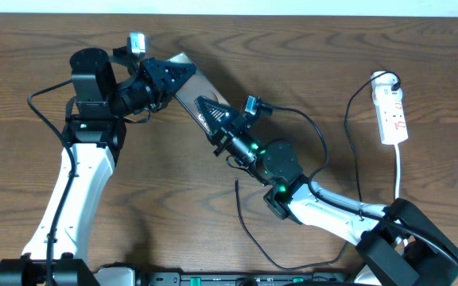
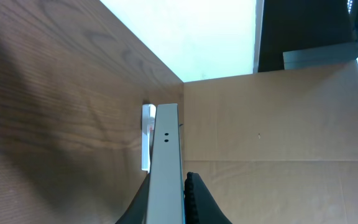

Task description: Plug charger to phone and switch on socket

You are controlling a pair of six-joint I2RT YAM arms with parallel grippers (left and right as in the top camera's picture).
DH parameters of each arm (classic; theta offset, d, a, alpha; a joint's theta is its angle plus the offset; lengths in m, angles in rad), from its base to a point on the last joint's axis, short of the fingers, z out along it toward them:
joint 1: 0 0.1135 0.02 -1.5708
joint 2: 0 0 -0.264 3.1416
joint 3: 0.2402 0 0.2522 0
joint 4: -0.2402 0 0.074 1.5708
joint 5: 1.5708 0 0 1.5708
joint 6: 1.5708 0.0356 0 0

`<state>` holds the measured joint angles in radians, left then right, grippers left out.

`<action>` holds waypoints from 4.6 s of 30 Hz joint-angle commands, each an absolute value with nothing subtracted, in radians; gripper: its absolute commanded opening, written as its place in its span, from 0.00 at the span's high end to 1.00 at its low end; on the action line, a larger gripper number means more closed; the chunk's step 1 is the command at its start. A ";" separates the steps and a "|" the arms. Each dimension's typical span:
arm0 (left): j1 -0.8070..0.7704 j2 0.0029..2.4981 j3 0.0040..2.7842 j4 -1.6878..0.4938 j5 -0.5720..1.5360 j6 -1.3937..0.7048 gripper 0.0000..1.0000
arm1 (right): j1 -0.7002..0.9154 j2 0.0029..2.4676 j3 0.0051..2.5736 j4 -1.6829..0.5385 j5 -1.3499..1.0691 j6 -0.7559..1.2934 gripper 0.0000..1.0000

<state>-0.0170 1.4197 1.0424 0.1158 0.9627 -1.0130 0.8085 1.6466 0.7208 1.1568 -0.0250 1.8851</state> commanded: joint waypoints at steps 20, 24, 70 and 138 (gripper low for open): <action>0.066 1.422 1.051 0.128 0.987 -0.955 0.93 | 0.791 1.639 0.738 1.156 -0.018 1.914 0.01; 0.131 1.422 1.051 0.129 1.013 -0.974 0.93 | 0.782 1.639 0.738 1.155 -0.025 1.913 0.01; 0.468 1.424 1.051 0.347 1.571 -1.040 0.93 | 0.656 1.639 1.131 -0.522 -0.403 0.848 0.01; 0.468 1.424 1.051 0.347 1.552 -0.980 0.93 | 0.845 2.032 1.363 -1.010 -0.099 0.920 0.61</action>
<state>0.4641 1.4254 1.0397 0.3405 1.5425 -0.9897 0.8436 2.0121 1.3472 -1.0172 -0.1234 0.9073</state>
